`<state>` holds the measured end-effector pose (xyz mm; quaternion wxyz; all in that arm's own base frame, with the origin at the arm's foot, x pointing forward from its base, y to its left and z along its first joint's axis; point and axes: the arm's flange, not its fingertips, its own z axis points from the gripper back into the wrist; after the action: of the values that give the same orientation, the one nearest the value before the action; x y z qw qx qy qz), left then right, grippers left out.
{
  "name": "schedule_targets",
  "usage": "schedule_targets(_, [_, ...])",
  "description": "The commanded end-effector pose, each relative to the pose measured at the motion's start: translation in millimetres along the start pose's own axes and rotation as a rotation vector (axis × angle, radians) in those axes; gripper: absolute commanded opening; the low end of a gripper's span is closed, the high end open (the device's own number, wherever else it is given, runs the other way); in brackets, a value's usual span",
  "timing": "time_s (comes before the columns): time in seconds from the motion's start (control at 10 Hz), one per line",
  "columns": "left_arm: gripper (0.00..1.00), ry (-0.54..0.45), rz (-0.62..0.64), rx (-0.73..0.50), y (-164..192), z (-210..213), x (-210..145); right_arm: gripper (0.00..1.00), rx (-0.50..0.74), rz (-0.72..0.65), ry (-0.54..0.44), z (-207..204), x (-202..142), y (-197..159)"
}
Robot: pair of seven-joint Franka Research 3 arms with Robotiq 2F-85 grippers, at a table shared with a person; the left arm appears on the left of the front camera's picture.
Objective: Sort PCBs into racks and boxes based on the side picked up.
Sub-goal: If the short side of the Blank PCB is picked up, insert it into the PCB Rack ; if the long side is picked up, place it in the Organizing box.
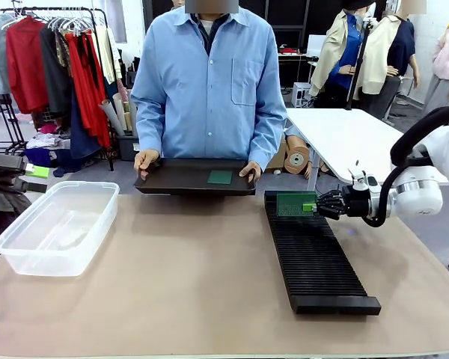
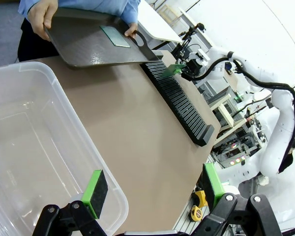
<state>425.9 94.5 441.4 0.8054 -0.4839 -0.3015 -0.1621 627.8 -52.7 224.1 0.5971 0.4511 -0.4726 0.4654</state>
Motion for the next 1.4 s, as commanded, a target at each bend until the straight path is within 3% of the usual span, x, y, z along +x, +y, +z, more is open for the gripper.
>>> schedule_targets(0.0, [1.0,-0.006,-0.002,-0.001,-1.5,0.5,0.9,0.0,0.021,0.021,-0.044,-0.6,-5.9,-8.9])
schedule_targets(0.4, [1.0,-0.006,-0.002,-0.001,-1.5,0.5,0.9,0.0,0.03,0.017,-0.067,2.7,-14.9,-16.9])
schedule_targets(1.3, [1.0,-0.006,-0.002,-0.001,-1.5,0.5,0.9,0.0,0.094,0.035,-0.01,1.0,-16.6,-24.7])
